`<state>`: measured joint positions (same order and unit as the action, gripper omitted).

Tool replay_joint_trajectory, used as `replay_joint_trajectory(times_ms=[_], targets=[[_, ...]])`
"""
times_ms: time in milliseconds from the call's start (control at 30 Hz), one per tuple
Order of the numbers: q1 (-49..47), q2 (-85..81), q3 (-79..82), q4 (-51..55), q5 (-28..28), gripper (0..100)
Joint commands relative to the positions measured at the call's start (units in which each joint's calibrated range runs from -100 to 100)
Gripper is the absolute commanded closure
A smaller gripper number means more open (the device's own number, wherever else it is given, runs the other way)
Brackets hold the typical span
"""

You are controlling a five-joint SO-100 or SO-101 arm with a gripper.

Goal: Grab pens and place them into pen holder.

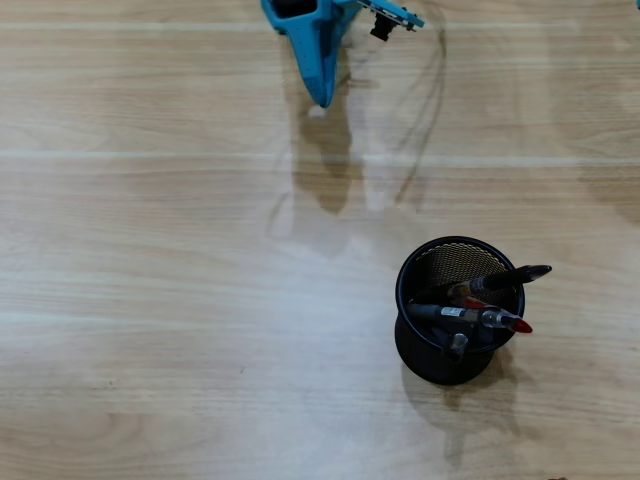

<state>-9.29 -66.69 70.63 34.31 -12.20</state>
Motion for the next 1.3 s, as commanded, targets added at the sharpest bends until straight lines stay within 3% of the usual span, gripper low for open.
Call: replay_joint_trajectory(times_ms=[0,433,833,1267], targets=[[0.92,-6.72,5.12,1.09,4.76,97],[2.20,-23.28,28.92,1.09,7.70,98],[2.29,-32.97,28.37,17.85,10.16,98],[2.39,-32.88,28.37,18.13,10.52,98]])
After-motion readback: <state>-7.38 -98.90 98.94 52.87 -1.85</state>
